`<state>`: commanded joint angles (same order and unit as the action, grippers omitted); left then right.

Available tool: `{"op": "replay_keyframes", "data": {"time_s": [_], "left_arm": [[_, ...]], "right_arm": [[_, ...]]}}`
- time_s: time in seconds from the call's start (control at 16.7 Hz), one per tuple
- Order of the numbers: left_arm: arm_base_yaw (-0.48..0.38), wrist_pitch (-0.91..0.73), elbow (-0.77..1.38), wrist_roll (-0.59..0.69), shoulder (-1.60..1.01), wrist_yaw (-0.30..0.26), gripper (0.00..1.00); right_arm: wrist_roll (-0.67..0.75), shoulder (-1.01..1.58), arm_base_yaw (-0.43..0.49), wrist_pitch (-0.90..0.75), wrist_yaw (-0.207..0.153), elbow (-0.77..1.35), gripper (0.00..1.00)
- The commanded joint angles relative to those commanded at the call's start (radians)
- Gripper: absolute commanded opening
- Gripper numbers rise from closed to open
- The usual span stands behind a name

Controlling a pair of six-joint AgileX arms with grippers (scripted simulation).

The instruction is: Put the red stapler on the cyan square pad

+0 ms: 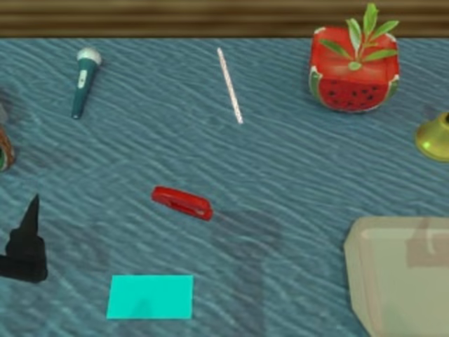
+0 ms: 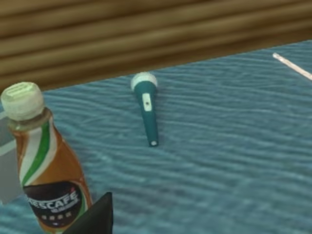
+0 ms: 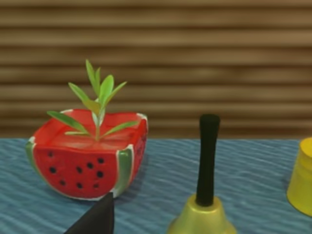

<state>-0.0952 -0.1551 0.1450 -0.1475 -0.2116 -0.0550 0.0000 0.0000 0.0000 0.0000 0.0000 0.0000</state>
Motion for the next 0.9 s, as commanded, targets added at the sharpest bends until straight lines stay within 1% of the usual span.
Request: {"op": "replay_keyframes", "data": {"time_s": [0.3, 0.48, 0.66, 0.9], "left_arm": [[-0.143, -0.295, 0.244, -0.269, -0.419, -0.053, 1.00], [-0.230, -0.506, 0.421, -0.461, -0.728, -0.066, 1.00], [-0.304, -0.710, 0.618, -0.657, -1.052, -0.062, 1.00], [-0.371, -0.922, 0.917, -0.897, -1.433, -0.034, 1.00]], "right_arm": [[0.000, 0.000, 0.000, 0.000, 0.000, 0.000, 1.00], [0.000, 0.000, 0.000, 0.000, 0.000, 0.000, 1.00], [0.000, 0.000, 0.000, 0.000, 0.000, 0.000, 1.00], [0.000, 0.000, 0.000, 0.000, 0.000, 0.000, 1.00]]}}
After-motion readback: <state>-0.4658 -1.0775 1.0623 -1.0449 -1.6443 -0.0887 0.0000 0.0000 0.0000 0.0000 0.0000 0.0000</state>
